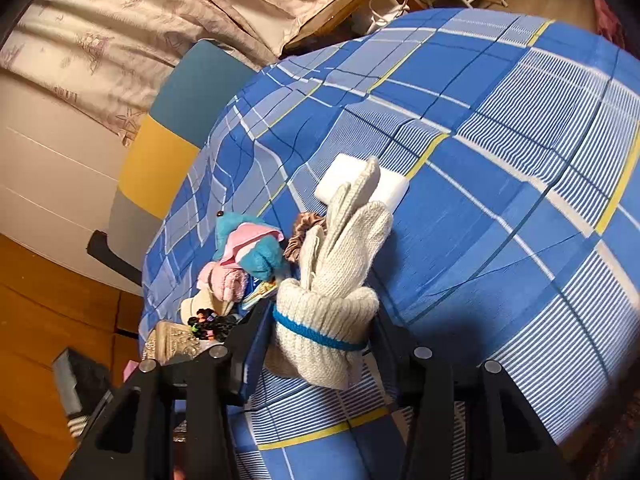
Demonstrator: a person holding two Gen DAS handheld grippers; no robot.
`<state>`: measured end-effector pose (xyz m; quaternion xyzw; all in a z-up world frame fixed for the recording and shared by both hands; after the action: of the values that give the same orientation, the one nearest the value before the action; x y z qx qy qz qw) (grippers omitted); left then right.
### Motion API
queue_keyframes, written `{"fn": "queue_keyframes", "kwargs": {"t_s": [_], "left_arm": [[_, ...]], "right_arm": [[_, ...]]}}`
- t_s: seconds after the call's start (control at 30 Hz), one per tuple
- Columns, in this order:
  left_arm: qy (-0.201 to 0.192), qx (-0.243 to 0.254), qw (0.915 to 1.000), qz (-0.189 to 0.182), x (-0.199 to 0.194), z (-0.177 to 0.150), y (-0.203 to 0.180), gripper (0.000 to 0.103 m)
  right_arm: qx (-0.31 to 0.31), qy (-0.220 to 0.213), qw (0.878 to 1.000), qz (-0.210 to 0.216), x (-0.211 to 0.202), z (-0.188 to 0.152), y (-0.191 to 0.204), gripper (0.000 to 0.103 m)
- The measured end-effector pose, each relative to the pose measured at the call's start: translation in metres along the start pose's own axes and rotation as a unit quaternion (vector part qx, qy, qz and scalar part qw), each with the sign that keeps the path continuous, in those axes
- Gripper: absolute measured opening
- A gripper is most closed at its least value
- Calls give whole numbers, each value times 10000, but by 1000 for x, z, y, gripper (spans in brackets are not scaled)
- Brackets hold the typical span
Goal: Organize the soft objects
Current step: 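Grasp the white knit glove with the right tool while the left tool reaches the black hairpiece, then grasp the black hairpiece with the left tool and lift it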
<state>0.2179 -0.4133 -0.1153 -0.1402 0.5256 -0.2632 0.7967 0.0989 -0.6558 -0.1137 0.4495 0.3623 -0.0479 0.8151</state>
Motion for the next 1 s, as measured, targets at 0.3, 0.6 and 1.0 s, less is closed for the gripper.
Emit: {"fn": "queue_keyframes", "kwargs": {"t_s": [0.3, 0.6, 1.0], "left_arm": [[-296, -128, 9982, 512, 27, 18, 13, 84], [-79, -122, 9961, 871, 44, 22, 35, 39], [-295, 186, 9992, 188, 7, 8, 24, 35]], "right_arm": [[127, -32, 9998, 173, -1, 2, 0, 50], [-33, 170, 9998, -137, 12, -1, 2, 50], [-611, 976, 9856, -1238, 50, -19, -3, 65]]}}
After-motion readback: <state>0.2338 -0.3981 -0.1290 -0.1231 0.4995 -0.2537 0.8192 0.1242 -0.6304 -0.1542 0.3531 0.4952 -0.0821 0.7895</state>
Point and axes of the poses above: each gripper's, at about its wrist camera, not at the fingertips, and x roughly the way its jaws point, y to its left, z to its top, the point moved 3 cm from there along x, roughly the way its jaws point
